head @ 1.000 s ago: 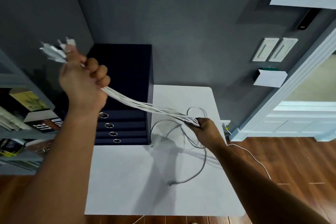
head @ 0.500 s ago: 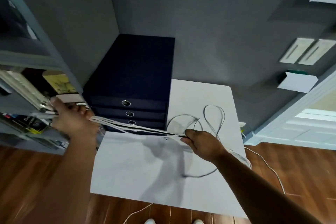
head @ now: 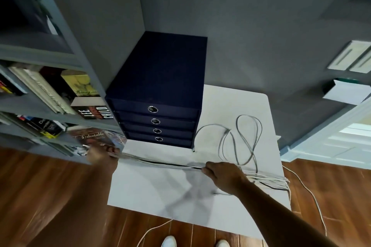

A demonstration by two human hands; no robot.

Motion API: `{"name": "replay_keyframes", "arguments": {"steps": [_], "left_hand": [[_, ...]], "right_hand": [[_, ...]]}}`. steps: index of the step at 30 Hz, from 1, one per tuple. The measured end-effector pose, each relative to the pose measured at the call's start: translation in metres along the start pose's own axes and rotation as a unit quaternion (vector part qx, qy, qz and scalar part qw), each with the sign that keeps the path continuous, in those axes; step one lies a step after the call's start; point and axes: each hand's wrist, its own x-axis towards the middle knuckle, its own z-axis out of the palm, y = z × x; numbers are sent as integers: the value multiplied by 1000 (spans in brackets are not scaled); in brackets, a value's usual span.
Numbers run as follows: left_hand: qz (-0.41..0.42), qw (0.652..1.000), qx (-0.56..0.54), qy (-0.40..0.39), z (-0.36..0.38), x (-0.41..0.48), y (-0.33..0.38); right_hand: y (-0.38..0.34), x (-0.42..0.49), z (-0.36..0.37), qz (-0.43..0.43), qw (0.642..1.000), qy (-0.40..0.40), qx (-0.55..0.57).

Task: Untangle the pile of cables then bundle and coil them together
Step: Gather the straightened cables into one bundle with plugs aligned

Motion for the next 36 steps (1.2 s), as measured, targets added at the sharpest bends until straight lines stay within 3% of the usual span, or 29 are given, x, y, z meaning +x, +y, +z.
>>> {"name": "replay_keyframes", "arguments": {"steps": [3, 5, 7, 9, 11, 13, 15, 17, 18, 21, 23, 25, 27, 30, 33, 36], "left_hand": [[-10, 971, 230, -59, -6, -7, -10], [35, 919, 392, -7, -11, -8, -18], [76, 874, 480, 29, -18, -13, -22], [95, 845, 526, 26, -32, -5, -30], [82, 841, 535, 11, -46, 4, -35], [54, 849, 525, 37, -53, 12, -43], [38, 830, 547, 100, -45, 2, -45], [93, 796, 577, 159, -31, -17, -45], [158, 777, 591, 151, -26, -25, -46], [352, 695, 625, 53, -5, -45, -54], [435, 669, 601, -35, 13, -59, -64], [481, 665, 550, -156, 32, -80, -76], [476, 656, 507, -294, 47, -101, -93], [445, 591, 501, -449, 62, -126, -122], [381, 539, 553, -508, 67, -147, -145], [343, 514, 610, -495, 68, -154, -157]], "right_hand": [[-1, 0, 13, 35, 999, -24, -16], [0, -2, 18, 48, 998, -23, -22], [0, -3, 20, 52, 998, -23, -18], [-2, -2, 22, 56, 998, -19, -13], [-3, -2, 23, 67, 998, -17, -6], [-5, -2, 22, 76, 997, -17, 2], [-5, -2, 22, 82, 996, -20, 9], [-6, -2, 20, 84, 996, -22, 13], [-6, -2, 20, 84, 996, -22, 14], [-5, -1, 19, 87, 996, -28, 21], [-5, 0, 20, 87, 995, -29, 25], [-5, 0, 20, 88, 995, -29, 27], [-5, 0, 21, 89, 995, -27, 27], [-4, -1, 22, 84, 996, -20, 31], [-6, -1, 22, 80, 995, -25, 52], [-4, -5, 18, 87, 992, -40, 87]]}}
